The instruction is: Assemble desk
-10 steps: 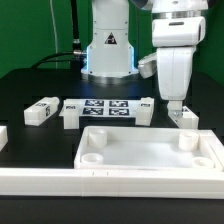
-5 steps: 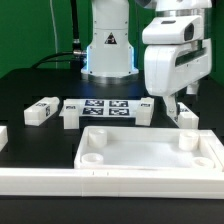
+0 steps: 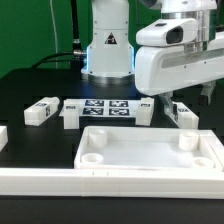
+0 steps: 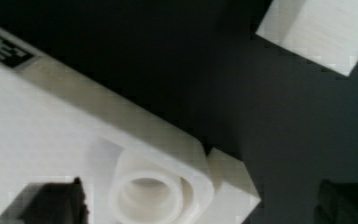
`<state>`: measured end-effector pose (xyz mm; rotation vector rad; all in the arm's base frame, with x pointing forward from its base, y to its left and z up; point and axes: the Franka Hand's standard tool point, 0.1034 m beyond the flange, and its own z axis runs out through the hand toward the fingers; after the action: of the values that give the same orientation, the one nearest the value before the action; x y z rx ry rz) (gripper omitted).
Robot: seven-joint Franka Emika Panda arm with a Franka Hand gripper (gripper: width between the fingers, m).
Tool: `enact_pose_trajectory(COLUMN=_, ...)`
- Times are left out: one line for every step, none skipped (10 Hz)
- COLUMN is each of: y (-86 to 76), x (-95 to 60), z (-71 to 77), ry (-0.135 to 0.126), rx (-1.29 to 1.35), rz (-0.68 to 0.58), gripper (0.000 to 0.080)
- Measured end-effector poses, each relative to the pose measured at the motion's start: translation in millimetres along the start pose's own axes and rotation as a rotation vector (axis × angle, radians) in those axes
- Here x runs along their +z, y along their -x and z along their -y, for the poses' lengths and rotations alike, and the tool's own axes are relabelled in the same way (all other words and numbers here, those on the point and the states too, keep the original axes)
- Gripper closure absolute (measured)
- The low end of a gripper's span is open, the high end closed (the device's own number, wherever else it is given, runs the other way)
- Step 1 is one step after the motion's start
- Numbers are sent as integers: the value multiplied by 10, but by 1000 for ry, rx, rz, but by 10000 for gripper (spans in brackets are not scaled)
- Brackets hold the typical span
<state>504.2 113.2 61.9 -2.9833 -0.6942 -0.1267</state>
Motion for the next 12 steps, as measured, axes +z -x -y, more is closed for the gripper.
enact_pose_trajectory(y=0, x=5, z=26, ry=-8, rx=117, rz=0, gripper=150)
enact_pose_trajectory(y=5, x=16, z=90, ry=-13, rx=219, rz=4, gripper=150)
enact_pose_trajectory(y=7, x=25, z=168, ry=-14, rx=255, rz=8, gripper=150)
enact_pose_trajectory(y=5, x=35, z=291, ry=-11, rx=266, rz=14, gripper=150)
enact_pose_trajectory(y=0, x=50, z=458, ry=2, rx=253, rz=20, gripper=150)
enact_pose_trajectory(y=30, x=81, z=556, ry=17, rx=217, rz=30, gripper=150)
enact_pose_trajectory(y=33, x=82, z=542, ry=16, rx=216, rz=42, gripper=150)
enact_pose_trajectory(y=34, x=82, z=538, ry=16, rx=217, rz=45, gripper=150)
enact_pose_trajectory(y=69, x=87, z=544, ry=15, rx=217, rz=83, gripper=150)
enact_pose_trajectory(y=136, x=69, z=529, ry=15, rx=228, rz=174, gripper=150)
enact_pose_trajectory(y=183, x=23, z=491, ry=17, rx=246, rz=270, gripper=150)
enact_pose_trajectory(y=211, x=17, z=449, ry=15, rx=258, rz=344, gripper=150)
